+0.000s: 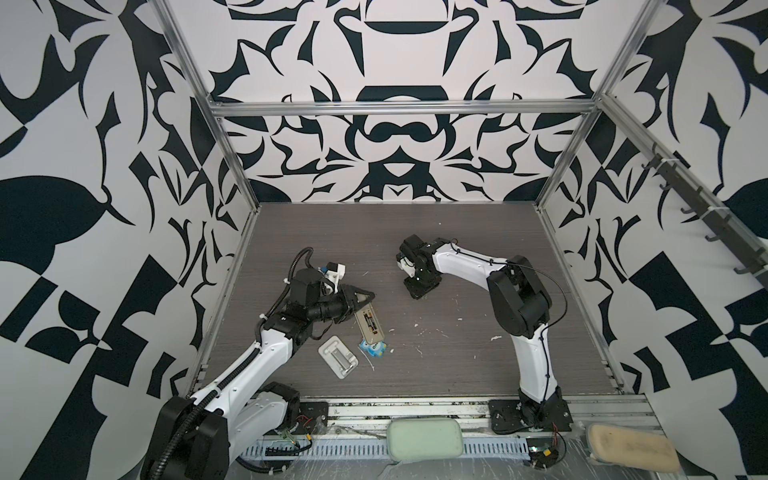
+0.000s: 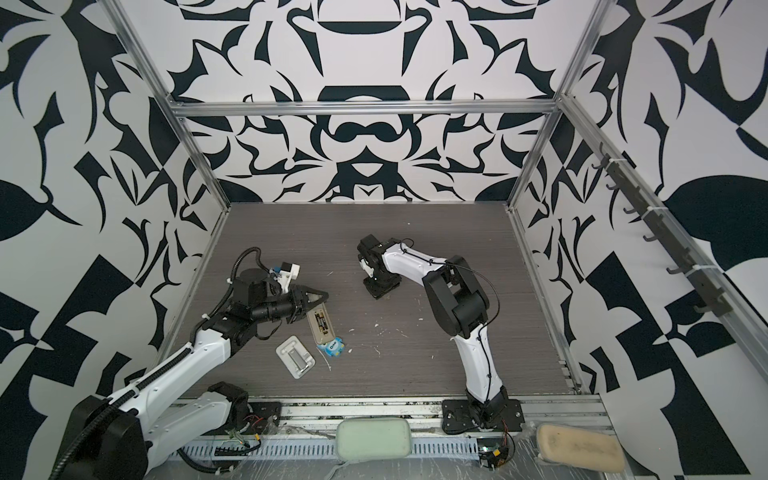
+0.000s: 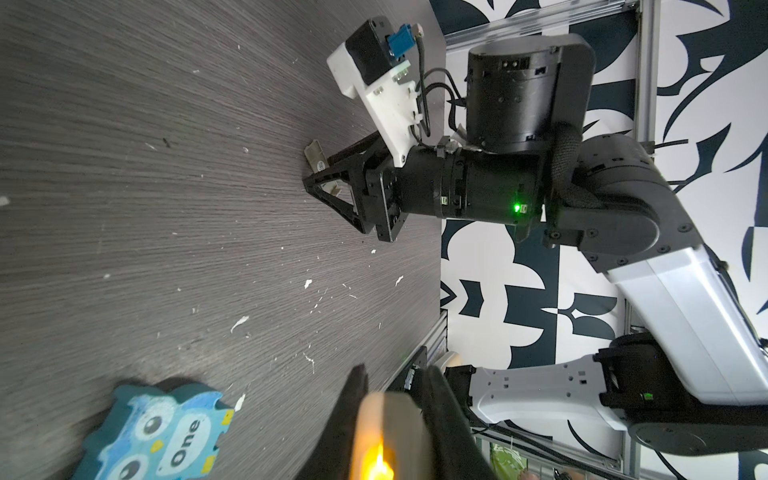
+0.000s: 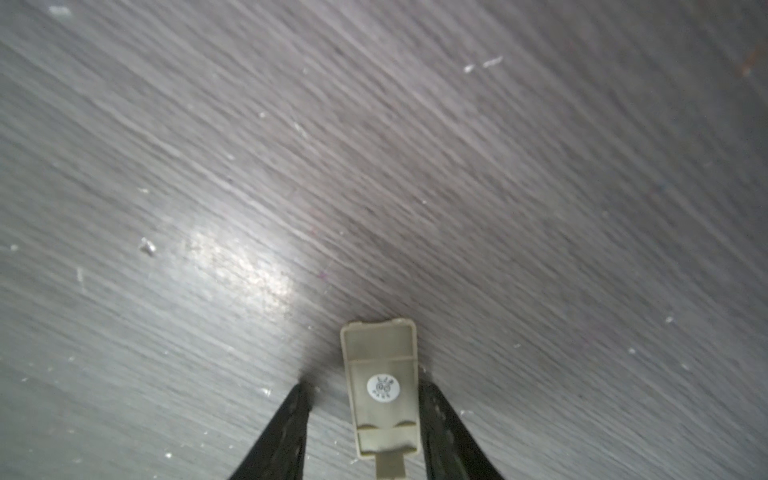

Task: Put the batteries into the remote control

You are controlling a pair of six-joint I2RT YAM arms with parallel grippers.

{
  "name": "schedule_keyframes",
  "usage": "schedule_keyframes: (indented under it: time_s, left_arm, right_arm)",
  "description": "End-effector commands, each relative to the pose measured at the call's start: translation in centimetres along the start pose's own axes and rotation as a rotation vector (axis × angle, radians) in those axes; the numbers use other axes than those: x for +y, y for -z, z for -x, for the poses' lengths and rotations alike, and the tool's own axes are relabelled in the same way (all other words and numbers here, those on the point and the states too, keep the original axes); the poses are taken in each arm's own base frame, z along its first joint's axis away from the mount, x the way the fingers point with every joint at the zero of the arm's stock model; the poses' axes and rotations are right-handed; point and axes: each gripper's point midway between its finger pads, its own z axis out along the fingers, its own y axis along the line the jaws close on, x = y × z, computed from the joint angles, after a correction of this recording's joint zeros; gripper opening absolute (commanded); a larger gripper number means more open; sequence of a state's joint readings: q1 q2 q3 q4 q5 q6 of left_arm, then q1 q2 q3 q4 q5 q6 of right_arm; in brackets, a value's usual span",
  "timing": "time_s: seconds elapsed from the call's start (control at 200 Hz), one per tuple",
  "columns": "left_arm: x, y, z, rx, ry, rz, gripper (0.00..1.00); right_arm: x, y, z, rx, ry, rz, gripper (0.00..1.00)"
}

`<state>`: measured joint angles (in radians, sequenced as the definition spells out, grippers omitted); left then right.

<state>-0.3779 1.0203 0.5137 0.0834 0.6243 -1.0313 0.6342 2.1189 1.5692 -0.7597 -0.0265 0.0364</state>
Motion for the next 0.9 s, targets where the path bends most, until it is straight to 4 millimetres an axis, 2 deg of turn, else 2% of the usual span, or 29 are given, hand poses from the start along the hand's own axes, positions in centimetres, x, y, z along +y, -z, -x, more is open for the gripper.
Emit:
schedule_keyframes:
  time_s: [0.0, 0.335, 0.48, 0.685, 0.895]
  left_arm:
    - [-0.6, 0.2, 0.4, -0.013, -0.012, -0.009, 0.0]
    - [-0.5, 0.2, 0.5, -0.017, -0.009, -0.006, 0.0]
    - [-0.5, 0.2, 0.5, -0.017, -0.009, -0.006, 0.0]
    - [-0.6, 0.2, 0.6, -0.019, -0.011, -0.008, 0.0]
    - [-0.6, 0.0, 0.8, -0.021, -0.011, -0.01, 0.0]
  right_arm:
    - [0.2, -0.8, -0.7, 0.01, -0.035, 0.033, 0.47]
    - [1.2, -1.5, -1.4, 0.008, -0.06, 0.099, 0.47]
    - [1.3, -1.4, -1.8, 0.01, -0.069, 0.102, 0.41]
    - [0.1, -1.4, -2.6, 0.036, -0.068, 0.038, 0.3]
    - [-0.5, -0.7, -2.5, 0.04, -0.062, -0.012, 0.25]
